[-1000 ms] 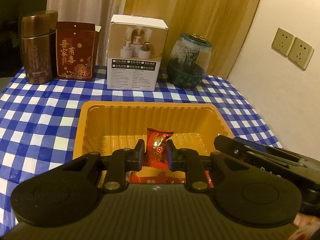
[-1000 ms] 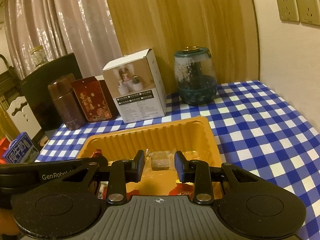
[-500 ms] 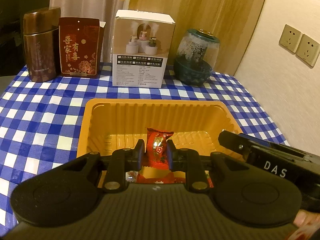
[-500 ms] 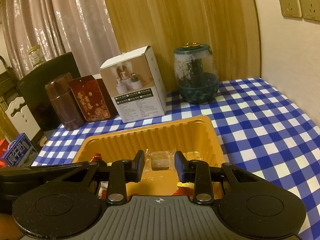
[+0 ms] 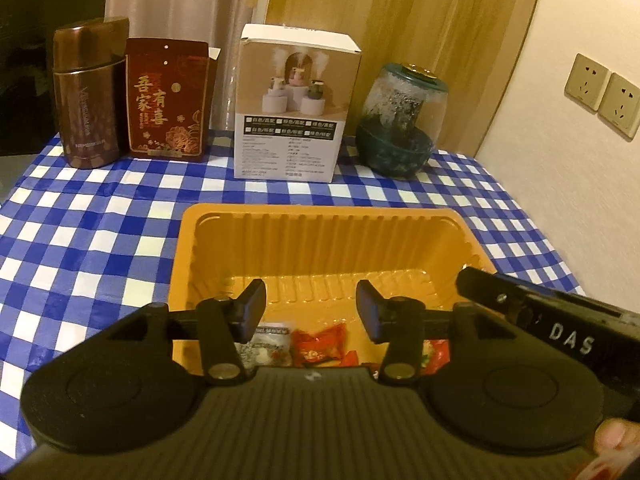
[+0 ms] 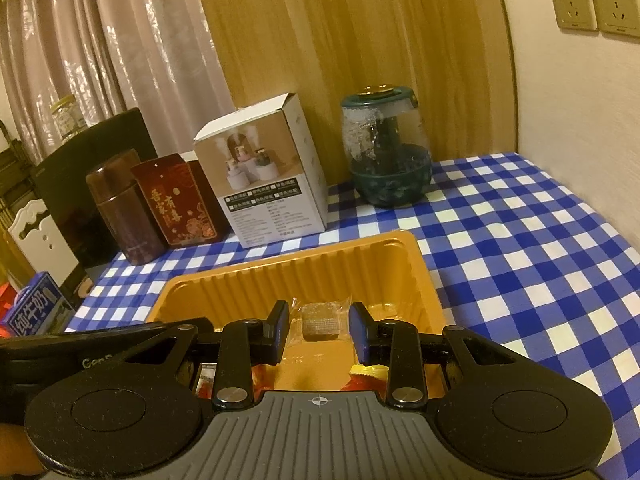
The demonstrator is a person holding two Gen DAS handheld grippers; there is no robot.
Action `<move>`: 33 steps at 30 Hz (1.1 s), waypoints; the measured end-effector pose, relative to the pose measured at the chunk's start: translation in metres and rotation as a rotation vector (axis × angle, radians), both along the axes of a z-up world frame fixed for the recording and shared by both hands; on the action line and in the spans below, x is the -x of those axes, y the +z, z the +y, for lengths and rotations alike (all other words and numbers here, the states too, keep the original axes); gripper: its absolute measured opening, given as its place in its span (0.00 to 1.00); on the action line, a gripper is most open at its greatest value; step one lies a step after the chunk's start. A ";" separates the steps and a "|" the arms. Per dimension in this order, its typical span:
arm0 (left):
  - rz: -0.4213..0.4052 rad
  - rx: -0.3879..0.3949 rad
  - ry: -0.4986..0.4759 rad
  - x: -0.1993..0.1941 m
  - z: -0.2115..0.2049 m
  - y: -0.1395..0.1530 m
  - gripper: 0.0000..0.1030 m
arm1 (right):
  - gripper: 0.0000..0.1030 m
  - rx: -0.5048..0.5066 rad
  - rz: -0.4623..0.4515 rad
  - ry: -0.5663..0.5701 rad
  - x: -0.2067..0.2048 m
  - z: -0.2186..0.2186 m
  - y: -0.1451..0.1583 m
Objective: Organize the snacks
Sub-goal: 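Open the left tool to drop its red candy while the right tool holds the brown candy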
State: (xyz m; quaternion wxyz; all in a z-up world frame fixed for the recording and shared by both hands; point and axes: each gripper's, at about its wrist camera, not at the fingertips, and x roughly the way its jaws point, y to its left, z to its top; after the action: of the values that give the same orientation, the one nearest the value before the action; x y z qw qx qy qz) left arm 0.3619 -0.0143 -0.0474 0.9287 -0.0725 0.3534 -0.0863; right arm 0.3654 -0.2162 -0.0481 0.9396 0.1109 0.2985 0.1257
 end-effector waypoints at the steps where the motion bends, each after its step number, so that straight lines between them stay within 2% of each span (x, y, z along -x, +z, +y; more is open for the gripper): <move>1: 0.004 0.001 0.003 0.000 0.002 0.000 0.44 | 0.32 -0.001 0.000 -0.001 0.000 0.000 0.000; 16: 0.035 -0.027 0.000 0.001 0.002 -0.004 0.44 | 0.32 -0.014 -0.001 -0.001 0.000 -0.001 0.003; 33: 0.041 -0.023 0.003 0.001 0.004 -0.006 0.44 | 0.32 -0.004 0.015 0.004 -0.001 0.004 -0.001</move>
State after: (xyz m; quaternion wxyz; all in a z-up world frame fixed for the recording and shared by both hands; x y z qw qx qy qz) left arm 0.3605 -0.0101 -0.0538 0.9221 -0.0641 0.3733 -0.0794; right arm 0.3667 -0.2117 -0.0495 0.9369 0.1132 0.3053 0.1272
